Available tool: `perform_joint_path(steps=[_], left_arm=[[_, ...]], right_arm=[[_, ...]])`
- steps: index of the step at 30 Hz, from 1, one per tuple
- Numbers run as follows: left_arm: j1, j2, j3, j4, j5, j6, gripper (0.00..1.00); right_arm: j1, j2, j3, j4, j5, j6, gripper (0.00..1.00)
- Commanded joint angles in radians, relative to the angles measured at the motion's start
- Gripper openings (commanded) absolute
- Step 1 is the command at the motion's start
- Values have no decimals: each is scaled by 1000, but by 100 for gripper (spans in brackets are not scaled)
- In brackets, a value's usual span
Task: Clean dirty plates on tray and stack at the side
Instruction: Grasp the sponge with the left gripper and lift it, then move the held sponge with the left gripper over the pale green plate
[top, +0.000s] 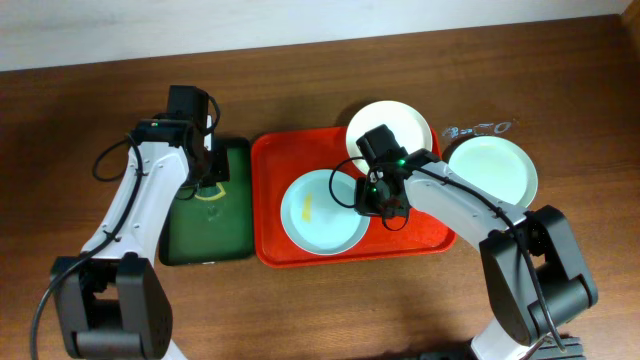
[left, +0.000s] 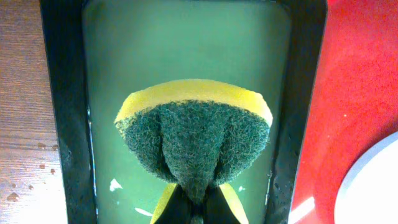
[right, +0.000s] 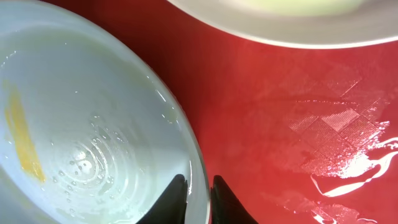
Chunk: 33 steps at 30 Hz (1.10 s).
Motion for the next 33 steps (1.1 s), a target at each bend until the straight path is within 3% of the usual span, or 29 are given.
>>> perform_joint_path(steps=[1, 7, 9, 12, 14, 24, 33], left_arm=[[-2, -19, 14, -1, -14, 13, 0], [-2, -19, 14, -1, -14, 13, 0], [-2, -19, 14, -1, -14, 13, 0], [-2, -19, 13, -1, -14, 13, 0], [-2, -19, 14, -1, -14, 13, 0], [-2, -19, 14, 2, -14, 14, 0], [-2, -19, 13, -1, -6, 13, 0]], right_arm=[[5, 1, 5, 3, 21, 2, 24], [5, 34, 4, 7, 20, 2, 22], [5, 37, 4, 7, 20, 2, 11], [5, 37, 4, 5, 19, 2, 11], [5, 40, 4, 2, 18, 2, 4], [5, 45, 4, 34, -67, 3, 4], [5, 45, 4, 67, -29, 2, 4]])
